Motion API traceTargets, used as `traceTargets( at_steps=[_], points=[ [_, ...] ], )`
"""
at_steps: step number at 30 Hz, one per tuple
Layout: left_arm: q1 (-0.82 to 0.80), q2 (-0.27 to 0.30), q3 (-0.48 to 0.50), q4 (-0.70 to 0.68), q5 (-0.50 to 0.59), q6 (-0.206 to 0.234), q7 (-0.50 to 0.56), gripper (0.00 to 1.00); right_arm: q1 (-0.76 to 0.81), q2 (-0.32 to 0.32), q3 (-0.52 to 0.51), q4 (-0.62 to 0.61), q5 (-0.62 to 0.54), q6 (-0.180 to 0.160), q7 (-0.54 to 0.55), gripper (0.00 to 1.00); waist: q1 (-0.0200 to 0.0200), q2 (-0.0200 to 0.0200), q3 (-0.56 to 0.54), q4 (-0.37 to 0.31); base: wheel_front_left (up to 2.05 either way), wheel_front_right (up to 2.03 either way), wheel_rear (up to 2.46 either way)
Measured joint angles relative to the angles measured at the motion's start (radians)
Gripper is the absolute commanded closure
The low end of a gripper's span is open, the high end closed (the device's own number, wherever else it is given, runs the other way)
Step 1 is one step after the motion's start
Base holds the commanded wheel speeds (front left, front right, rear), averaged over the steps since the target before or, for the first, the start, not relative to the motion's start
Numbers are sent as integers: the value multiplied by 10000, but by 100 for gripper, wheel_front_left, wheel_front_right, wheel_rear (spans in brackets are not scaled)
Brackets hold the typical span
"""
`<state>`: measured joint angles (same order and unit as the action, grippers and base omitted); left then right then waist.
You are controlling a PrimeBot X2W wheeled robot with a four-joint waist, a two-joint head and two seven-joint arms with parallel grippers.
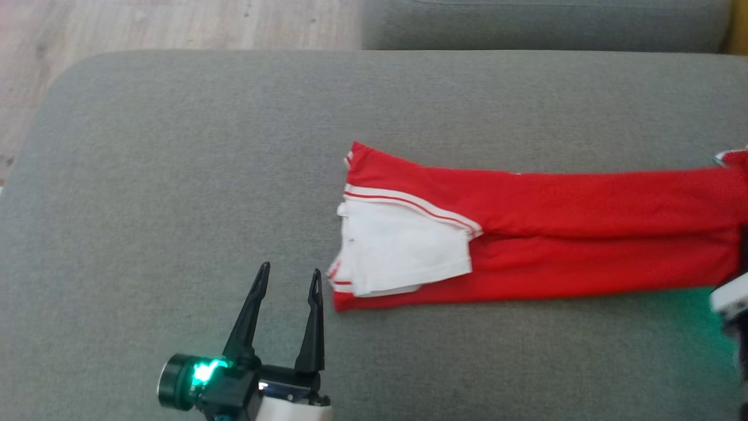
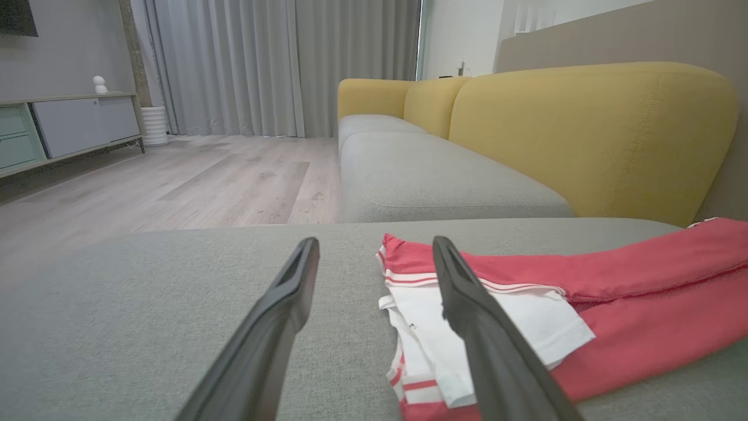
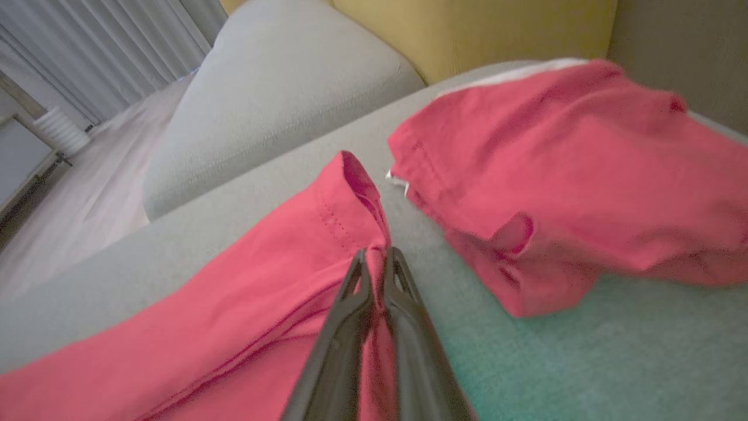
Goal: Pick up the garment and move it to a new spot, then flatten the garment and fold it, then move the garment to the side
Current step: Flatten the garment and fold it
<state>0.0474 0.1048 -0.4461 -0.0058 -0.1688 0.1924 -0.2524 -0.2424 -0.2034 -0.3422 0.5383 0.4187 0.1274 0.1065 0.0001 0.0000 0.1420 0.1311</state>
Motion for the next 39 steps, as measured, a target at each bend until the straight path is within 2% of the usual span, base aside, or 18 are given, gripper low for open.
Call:
traceTargets(
  at_steps=[3, 9, 12, 15, 23, 28, 33, 35, 36, 38, 39],
  points=[
    [0, -40, 65, 23, 44, -92, 0, 0, 1, -234, 136, -963, 874, -2, 357, 100, 0, 0, 31, -143, 0, 0, 0],
    [-1, -192, 167, 96, 130, -341, 0, 0, 9, -65, 1235, -3639, 3024, -2, 1421, 100, 0, 0, -27, -124, 0, 0, 0],
    [-2, -242, 165, 151, 130, -424, 0, 0, 69, 128, 2011, -4554, 3438, -2, 1900, 100, -1, 0, -73, 24, 0, 0, 0],
    [-3, -286, 165, 171, 130, -504, 0, 0, 69, 416, 2830, -4974, 3689, -2, 2238, 100, 0, 0, -102, 247, 0, 0, 0],
    [-11, -382, 128, 284, 130, -685, 0, 0, -247, 1179, 4949, -4418, 4086, -2, 2474, 100, 0, 0, -143, 1048, 0, 0, 0],
    [-10, -395, 102, 347, 130, -704, 0, 0, -471, 1321, 6075, -3463, 4236, -2, 2443, 100, -1, 0, -135, 1507, 0, 0, 0],
    [-12, -422, 27, 364, 130, -708, 0, 0, -932, 1340, 6915, -2357, 4370, -2, 1965, 100, -1, 0, -36, 1817, 0, 0, 0],
    [-16, -426, 0, 380, 130, -708, 0, 0, -1210, 1336, 7321, -1956, 4684, -4, 1703, 84, 0, 0, -5, 1903, 0, 0, 0],
    [-21, -428, -27, 387, 130, -708, 0, 0, -1337, 1338, 7545, -1789, 4859, -4, 1582, 67, -1, 0, 5, 1934, 0, 0, 0],
    [-24, -433, -50, 391, 88, -702, 0, 0, -1572, 1340, 7971, -1499, 5185, -2, 1319, 57, -1, 0, 26, 1975, 0, 0, 0],
    [-34, -435, -63, 403, 90, -700, 0, 0, -1668, 1340, 8130, -1358, 5319, -2, 1170, 33, 0, 0, 25, 1985, 0, 0, 0]
  ],
)
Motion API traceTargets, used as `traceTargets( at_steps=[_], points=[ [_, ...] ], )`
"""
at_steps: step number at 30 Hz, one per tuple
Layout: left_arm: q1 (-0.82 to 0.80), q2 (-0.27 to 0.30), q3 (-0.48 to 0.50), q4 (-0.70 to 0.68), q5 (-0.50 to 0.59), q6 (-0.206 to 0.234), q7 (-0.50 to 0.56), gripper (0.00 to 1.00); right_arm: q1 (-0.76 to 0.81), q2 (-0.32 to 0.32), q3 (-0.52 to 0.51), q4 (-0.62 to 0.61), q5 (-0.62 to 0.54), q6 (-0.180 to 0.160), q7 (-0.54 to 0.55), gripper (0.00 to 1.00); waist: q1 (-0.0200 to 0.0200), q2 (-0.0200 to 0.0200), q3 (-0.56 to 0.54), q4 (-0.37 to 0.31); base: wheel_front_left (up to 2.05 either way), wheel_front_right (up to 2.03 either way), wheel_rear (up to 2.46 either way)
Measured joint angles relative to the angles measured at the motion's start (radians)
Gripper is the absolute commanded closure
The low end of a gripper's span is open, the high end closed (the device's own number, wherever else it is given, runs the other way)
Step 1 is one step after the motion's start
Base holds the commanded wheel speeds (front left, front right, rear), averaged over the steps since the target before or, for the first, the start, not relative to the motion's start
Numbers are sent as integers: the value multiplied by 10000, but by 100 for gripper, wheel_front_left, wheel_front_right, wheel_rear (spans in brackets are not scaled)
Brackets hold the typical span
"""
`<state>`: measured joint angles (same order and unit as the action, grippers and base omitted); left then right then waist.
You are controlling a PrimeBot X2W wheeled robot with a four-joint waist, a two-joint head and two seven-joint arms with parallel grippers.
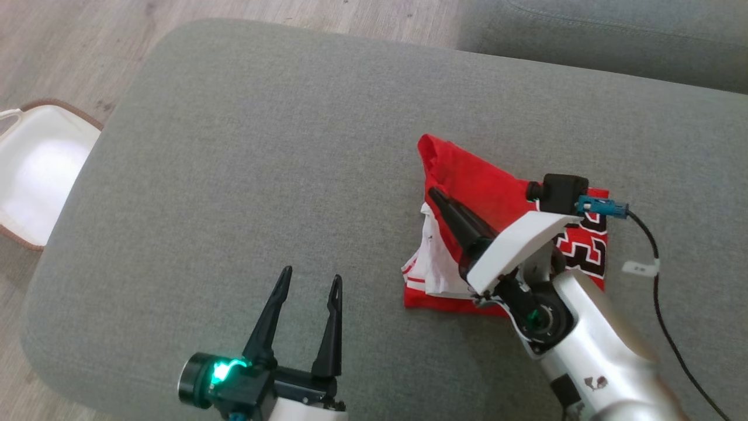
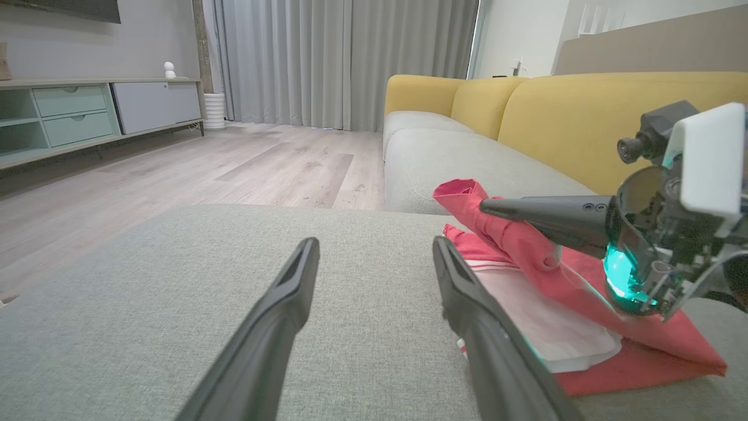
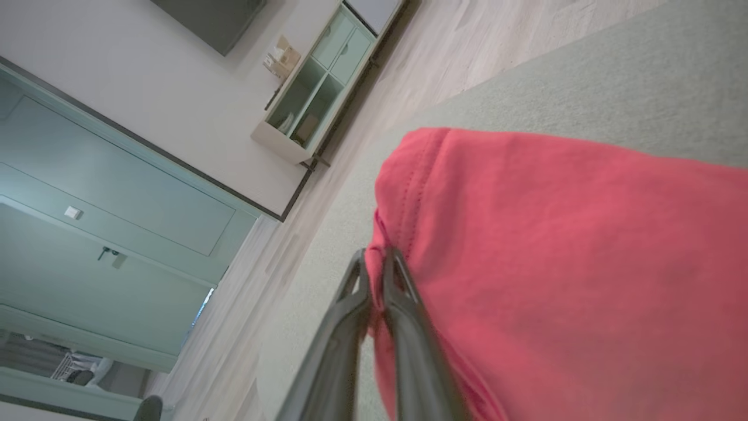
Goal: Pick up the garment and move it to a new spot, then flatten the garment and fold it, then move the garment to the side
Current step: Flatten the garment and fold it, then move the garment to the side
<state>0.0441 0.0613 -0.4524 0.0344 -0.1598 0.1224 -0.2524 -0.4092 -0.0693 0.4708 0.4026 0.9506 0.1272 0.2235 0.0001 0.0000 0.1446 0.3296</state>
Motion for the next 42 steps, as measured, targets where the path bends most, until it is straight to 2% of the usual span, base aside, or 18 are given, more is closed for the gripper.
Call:
traceTargets(
  at_steps=[1, 6, 10, 16, 21, 26, 28, 31, 35, 42],
  points=[
    [-1, -6, -4, 12, -2, 6, 0, 0, -85, 4, 115, 151, 121, 0, -209, 0, 0, 0, -13, 2, 0, 0, 0],
    [0, -15, -6, 105, -31, 10, 0, 0, -291, 0, 430, 520, 437, -2, -922, 0, 0, 0, -159, -66, 0, 0, 0],
    [11, -19, 56, 155, -69, 13, 2, 0, -325, -46, 311, 598, 322, 0, -1708, 0, 0, 0, -403, -256, 0, 0, 0],
    [337, -29, 556, 232, -180, 2, 2, 0, 18, -1547, 585, -86, -1440, -2, -4132, 0, -2, 0, -1006, -806, 0, 0, 0],
    [683, -29, 972, 290, -355, -94, 2, 0, 1348, -2299, 382, 50, -2621, 0, -4715, 0, -2, 0, -1394, -1303, 0, 0, 0],
    [684, -29, 1329, 439, -330, -272, 2, 0, 2698, -2194, -1695, -924, -4395, 0, -4717, 0, -2, 0, -1671, -1720, 0, 0, 0],
    [721, -29, 1465, 485, -326, -349, 2, 0, 3339, -1889, -2527, -1540, -5108, 0, -4746, 0, -2, 0, -1793, -1844, 0, 0, 0],
    [1017, -27, 1645, 491, -217, -393, 2, 0, 4517, -1327, -3246, -2176, -5852, 0, -4746, 0, -2, 0, -1997, -1991, 0, 0, 0],
    [1560, -29, 1726, 474, 36, -418, 2, 0, 5734, -909, -3476, -2577, -6314, 0, -4744, 0, -4, 0, -2244, -2158, 0, 0, 0],
    [2118, -27, 2031, 441, 194, -623, 2, 0, 6245, -629, -3674, -2740, -6949, 0, -4744, 0, -2, 0, -2557, -2357, 0, 0, 0]
  ],
)
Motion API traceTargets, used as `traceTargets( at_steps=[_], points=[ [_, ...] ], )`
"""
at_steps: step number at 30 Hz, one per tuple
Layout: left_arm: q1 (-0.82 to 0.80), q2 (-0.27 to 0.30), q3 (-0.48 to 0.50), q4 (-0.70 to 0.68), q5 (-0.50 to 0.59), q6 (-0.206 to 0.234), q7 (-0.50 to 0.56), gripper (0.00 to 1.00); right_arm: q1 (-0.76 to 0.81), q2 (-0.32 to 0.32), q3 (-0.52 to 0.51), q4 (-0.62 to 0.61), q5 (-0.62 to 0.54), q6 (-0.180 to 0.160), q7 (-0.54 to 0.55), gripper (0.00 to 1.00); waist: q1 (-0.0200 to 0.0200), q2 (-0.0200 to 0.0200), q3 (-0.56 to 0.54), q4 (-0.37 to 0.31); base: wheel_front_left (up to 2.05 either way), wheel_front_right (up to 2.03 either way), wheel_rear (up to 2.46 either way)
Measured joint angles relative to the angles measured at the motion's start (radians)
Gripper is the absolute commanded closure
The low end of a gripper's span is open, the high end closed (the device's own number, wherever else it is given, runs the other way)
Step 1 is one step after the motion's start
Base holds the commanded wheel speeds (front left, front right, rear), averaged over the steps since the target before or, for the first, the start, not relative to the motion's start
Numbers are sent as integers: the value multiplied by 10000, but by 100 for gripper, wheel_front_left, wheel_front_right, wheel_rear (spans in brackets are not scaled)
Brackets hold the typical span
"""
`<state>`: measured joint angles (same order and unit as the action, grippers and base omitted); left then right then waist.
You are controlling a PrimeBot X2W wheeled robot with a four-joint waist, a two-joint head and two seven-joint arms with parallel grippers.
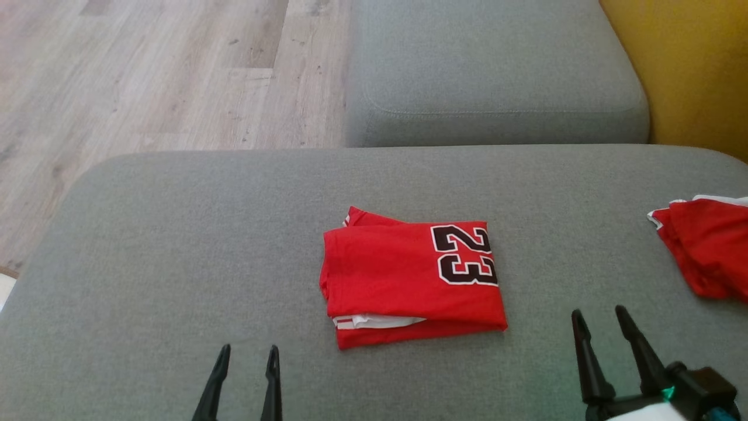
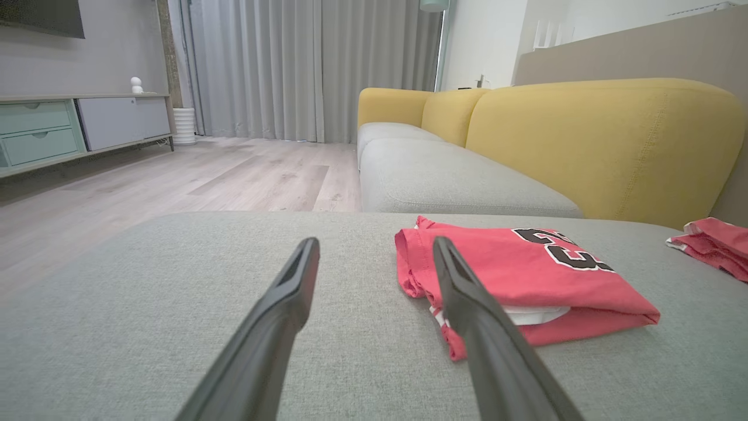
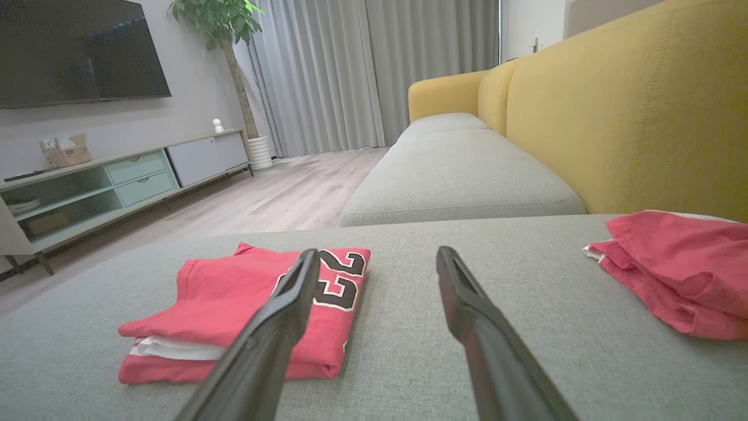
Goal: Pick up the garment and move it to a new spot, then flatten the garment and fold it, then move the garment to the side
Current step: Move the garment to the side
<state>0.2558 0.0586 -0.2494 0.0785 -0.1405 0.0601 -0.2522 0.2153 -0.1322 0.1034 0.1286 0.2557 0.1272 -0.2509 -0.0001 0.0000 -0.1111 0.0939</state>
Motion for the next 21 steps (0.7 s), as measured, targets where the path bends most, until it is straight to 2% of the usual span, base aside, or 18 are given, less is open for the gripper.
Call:
traceTargets(
  at_steps=[21],
  points=[
    [22, 0, 222, -54, 6, -75, 0, 0, 50, 213, 4, -4, -109, 0, 0, 0, 2, -1, 118, -79, 0, 0, 0]
  ],
)
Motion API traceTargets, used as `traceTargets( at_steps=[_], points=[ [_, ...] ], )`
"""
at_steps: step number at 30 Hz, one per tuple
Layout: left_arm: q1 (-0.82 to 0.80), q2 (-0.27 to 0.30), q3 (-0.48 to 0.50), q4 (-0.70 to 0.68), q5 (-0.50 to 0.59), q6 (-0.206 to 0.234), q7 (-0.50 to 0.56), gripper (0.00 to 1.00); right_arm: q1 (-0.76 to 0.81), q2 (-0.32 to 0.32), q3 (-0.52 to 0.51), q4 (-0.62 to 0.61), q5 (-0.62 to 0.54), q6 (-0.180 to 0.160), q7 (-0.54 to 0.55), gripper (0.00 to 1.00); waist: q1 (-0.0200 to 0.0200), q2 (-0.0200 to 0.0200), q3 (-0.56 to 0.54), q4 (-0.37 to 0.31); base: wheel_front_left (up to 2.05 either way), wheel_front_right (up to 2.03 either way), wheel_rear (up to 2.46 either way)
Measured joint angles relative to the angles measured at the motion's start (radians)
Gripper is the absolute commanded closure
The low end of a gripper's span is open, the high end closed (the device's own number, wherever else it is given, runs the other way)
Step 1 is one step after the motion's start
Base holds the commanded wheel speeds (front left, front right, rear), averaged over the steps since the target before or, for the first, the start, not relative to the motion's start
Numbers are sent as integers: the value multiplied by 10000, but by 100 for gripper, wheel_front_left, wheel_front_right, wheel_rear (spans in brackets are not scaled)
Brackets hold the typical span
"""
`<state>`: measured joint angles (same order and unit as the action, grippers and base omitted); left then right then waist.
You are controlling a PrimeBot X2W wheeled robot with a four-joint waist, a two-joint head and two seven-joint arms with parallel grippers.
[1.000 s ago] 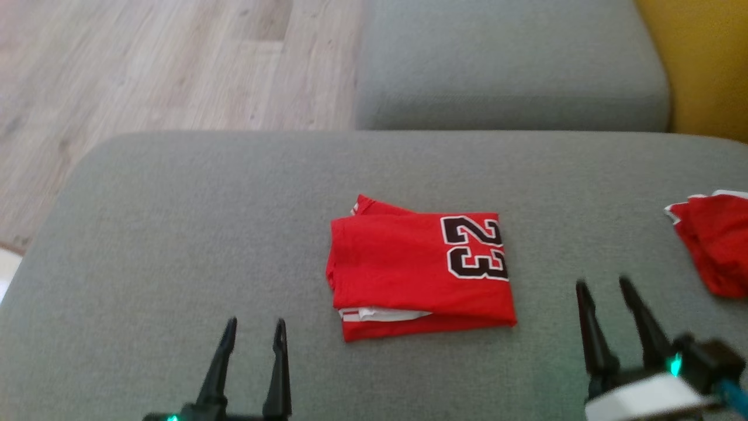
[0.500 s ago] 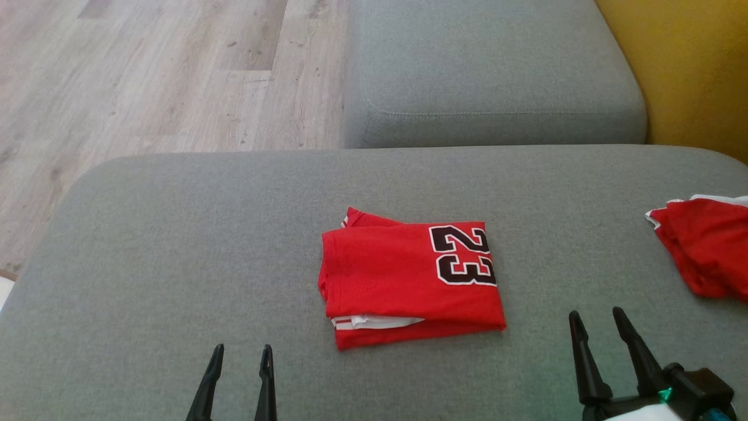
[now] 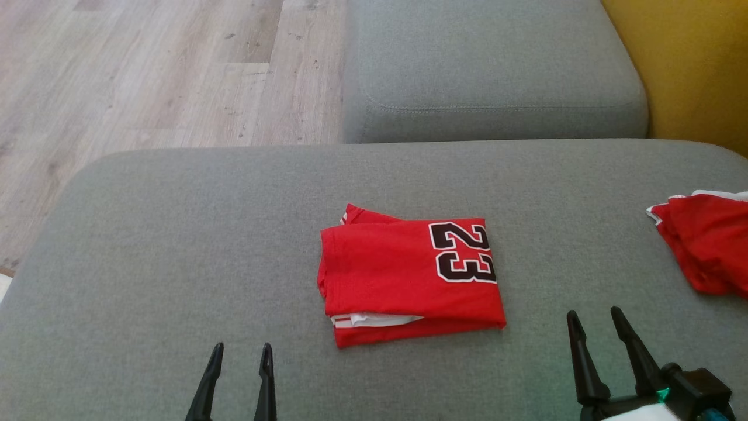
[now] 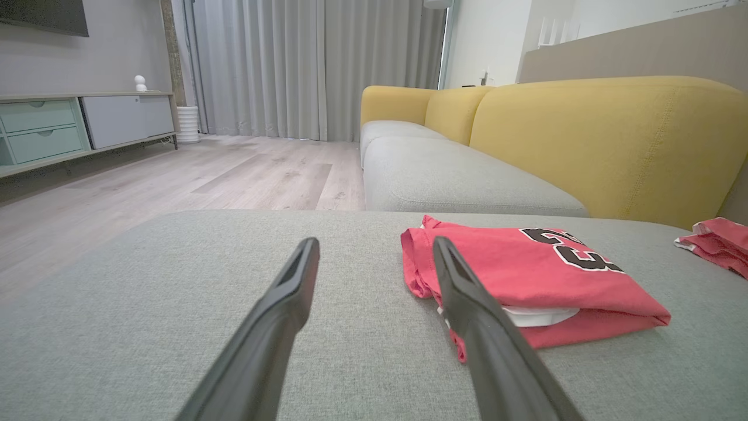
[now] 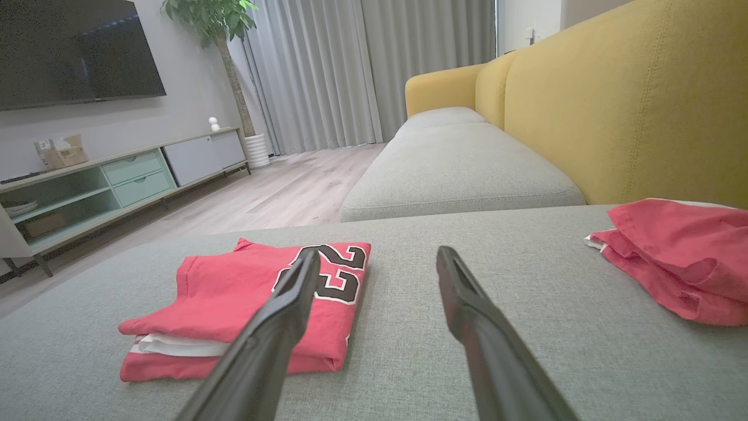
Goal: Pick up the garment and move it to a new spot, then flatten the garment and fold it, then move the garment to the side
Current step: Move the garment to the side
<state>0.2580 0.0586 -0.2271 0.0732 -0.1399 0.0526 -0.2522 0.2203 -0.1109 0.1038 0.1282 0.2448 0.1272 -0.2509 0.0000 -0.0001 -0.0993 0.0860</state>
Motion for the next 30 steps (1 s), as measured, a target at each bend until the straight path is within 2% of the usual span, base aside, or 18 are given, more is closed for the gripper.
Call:
traceTargets(
  at_steps=[14, 19, 25, 28, 30],
  points=[
    [-22, 0, -79, 2, 0, 12, 0, 0, -2, 23, -100, 17, -81, 0, 0, 0, 0, 0, 118, 116, 0, 0, 0],
    [-49, 2, -207, 23, 0, 13, 0, 0, -109, -54, -8, 470, -35, 0, 0, 0, 0, 0, 349, 315, 0, 0, 0],
    [-128, 0, -533, 221, -393, 13, 0, 0, -1243, -662, 989, 1850, 784, 0, 0, 0, 0, 0, 604, 703, 0, 0, 0],
    [-242, 2, -725, 428, -1024, -19, 0, 0, -2093, -976, 1549, 2660, 1609, 0, 169, 0, 0, 0, 746, 913, 0, 0, 0],
    [-376, 2, -892, 472, -1068, -104, 0, 0, -2639, -1099, 1814, 3172, 2456, 0, 711, 0, 1, 0, 853, 1077, 0, 0, 0]
  ],
)
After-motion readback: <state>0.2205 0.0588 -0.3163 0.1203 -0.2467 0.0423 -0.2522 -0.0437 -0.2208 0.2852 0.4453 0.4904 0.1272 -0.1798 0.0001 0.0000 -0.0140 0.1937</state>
